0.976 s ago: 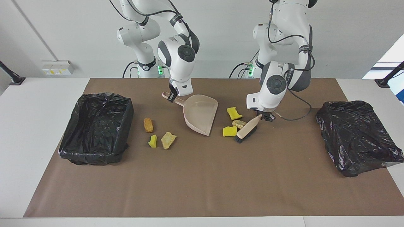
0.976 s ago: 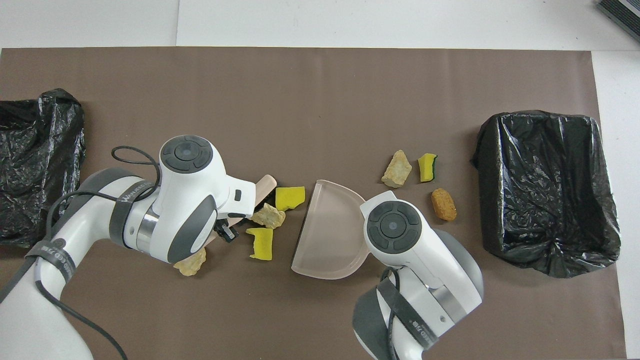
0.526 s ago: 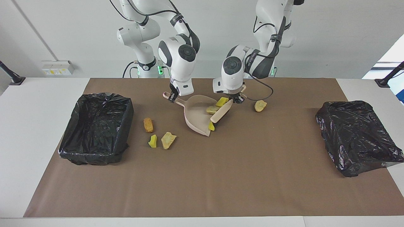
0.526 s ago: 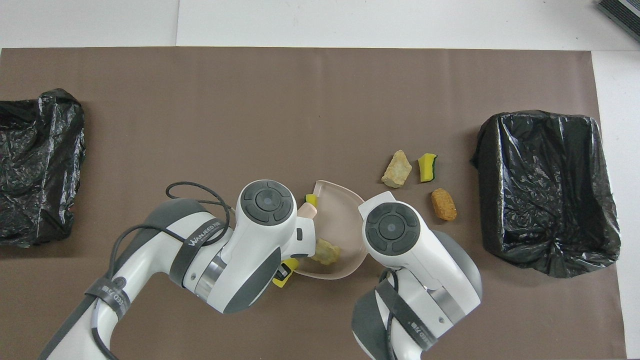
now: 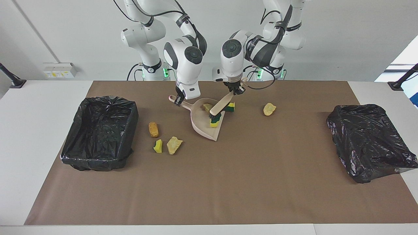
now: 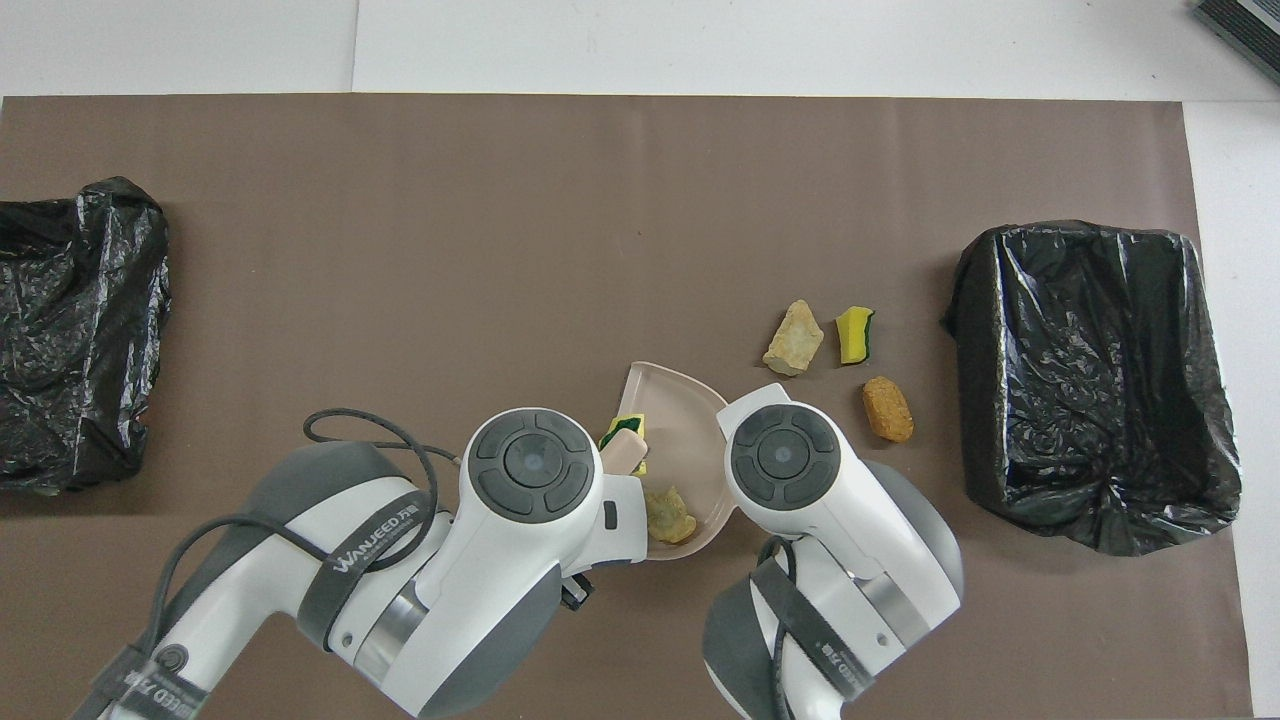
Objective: Sweep and dump trash in bin
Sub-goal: 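Sweep the yellow sponges and chunks into the dustpan with the left gripper, then sweep the remaining pieces into the dustpan with the brush in the left gripper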
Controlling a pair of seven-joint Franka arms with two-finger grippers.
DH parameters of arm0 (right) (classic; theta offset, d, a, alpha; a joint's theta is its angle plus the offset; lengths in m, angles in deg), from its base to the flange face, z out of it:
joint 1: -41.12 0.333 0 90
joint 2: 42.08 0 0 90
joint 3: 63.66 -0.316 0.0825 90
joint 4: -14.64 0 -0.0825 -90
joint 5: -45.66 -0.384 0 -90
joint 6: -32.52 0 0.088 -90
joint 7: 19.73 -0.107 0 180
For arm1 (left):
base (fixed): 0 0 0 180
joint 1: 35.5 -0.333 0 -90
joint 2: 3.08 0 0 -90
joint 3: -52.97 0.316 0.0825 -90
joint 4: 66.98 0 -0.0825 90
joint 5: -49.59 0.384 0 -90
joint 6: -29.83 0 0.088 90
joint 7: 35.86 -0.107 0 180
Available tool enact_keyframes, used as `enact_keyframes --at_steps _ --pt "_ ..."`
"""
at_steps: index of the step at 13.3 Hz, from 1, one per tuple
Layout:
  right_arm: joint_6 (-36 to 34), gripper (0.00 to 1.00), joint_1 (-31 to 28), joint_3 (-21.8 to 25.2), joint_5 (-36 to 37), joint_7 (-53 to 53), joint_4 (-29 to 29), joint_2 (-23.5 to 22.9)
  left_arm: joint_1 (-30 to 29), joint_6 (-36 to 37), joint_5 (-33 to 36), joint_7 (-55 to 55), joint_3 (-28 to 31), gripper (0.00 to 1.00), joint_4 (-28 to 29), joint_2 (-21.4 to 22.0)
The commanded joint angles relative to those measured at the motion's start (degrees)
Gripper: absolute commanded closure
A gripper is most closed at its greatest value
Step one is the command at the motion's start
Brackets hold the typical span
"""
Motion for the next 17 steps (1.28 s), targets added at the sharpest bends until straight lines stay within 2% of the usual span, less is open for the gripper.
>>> enact_keyframes --at_steps 1,3,7,10,12,14,16,17 --pt "1.36 1.00 -0.88 -0.35 -1.04 4.69 0.61 0.31 -4.68 2.81 -0.90 2.22 0.29 1.00 2.04 4.42" --pt "3.19 1.00 -2.11 -0.26 -1.04 16.21 0.61 -0.13 -8.81 8.07 -0.64 4.23 0.38 1.00 3.97 6.62" --pt "4.44 1.00 -1.77 -0.26 -1.04 17.04 0.96 -1.09 -19.87 7.30 0.59 7.85 0.38 1.00 13.81 12.60" --pt "6.10 1.00 -0.02 -0.26 -1.04 14.24 0.96 -2.93 -29.28 7.65 1.21 8.29 0.38 1.00 15.93 13.57" --pt "6.46 1.00 0.17 -0.26 -1.04 13.78 1.05 -3.20 -34.39 4.51 1.21 8.29 0.38 1.00 19.34 15.58" --pt "6.46 1.00 0.17 -0.26 -1.04 13.70 0.96 -3.20 -34.67 -0.76 1.21 8.73 0.29 1.00 26.71 19.62" --pt "6.37 1.00 0.17 -0.26 -1.04 13.70 0.96 -3.20 -32.57 -3.41 1.21 12.84 -0.23 1.00 28.85 19.38" --pt "6.28 1.00 0.17 -0.26 -1.04 13.70 1.05 -3.20 -28.47 -4.81 1.12 15.39 -0.23 1.00 28.94 19.03"
